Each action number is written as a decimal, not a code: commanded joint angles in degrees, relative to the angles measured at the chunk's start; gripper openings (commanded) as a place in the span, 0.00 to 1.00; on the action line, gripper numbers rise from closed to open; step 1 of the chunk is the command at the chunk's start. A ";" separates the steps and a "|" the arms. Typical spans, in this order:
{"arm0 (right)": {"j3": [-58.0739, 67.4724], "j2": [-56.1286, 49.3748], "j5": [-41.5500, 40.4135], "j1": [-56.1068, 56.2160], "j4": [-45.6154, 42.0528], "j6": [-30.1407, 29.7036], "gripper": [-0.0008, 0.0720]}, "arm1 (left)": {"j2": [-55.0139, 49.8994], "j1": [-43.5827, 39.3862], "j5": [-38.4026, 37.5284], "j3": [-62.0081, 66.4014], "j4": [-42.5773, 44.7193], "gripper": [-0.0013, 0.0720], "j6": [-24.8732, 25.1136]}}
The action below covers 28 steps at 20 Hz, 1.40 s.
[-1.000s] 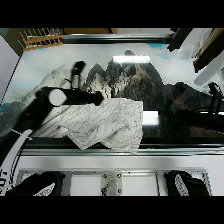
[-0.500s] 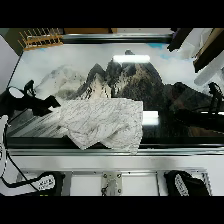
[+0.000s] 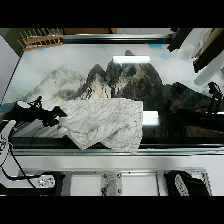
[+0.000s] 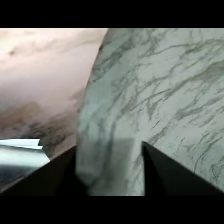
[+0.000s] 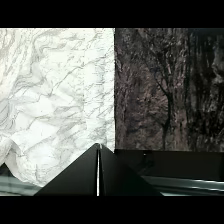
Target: Fold the clothes and pants, and hang the long-sleeved shirts on hangers.
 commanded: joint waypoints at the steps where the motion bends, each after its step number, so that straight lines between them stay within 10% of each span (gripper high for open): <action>1: 0.02 -1.11 0.02 0.04 0.81 0.48 0.04 | -0.15 -3.10 2.99 -0.44 -0.31 0.13 0.55; 3: 0.04 -4.26 -0.04 0.04 0.83 0.63 0.14 | 1.33 -3.34 3.61 -0.44 -0.15 0.03 0.61; 5: 0.04 -9.81 -1.33 0.07 0.87 -0.52 0.74 | 3.89 -3.34 4.68 -0.46 -0.15 0.03 0.79; 9: 0.13 -25.49 -10.88 0.55 2.71 -5.90 0.74 | 7.43 -3.41 4.50 -0.46 -0.11 0.03 2.60; 22: 11.76 -57.07 -16.76 17.81 24.22 -16.11 0.73 | 7.45 -3.41 4.66 -0.48 -0.15 0.03 2.54; 23: 12.41 -57.33 -17.20 18.73 24.22 -16.15 0.67 | 7.45 -3.41 4.66 -0.48 -0.15 0.03 2.54; 26: 14.12 -57.00 -17.77 19.52 24.24 -18.47 0.03 | 7.54 -3.39 4.59 -0.46 -0.20 0.03 2.47; 28: 16.09 -54.62 -17.77 19.45 23.65 -18.45 0.03 | 8.83 -3.32 4.46 0.44 -0.13 0.02 2.03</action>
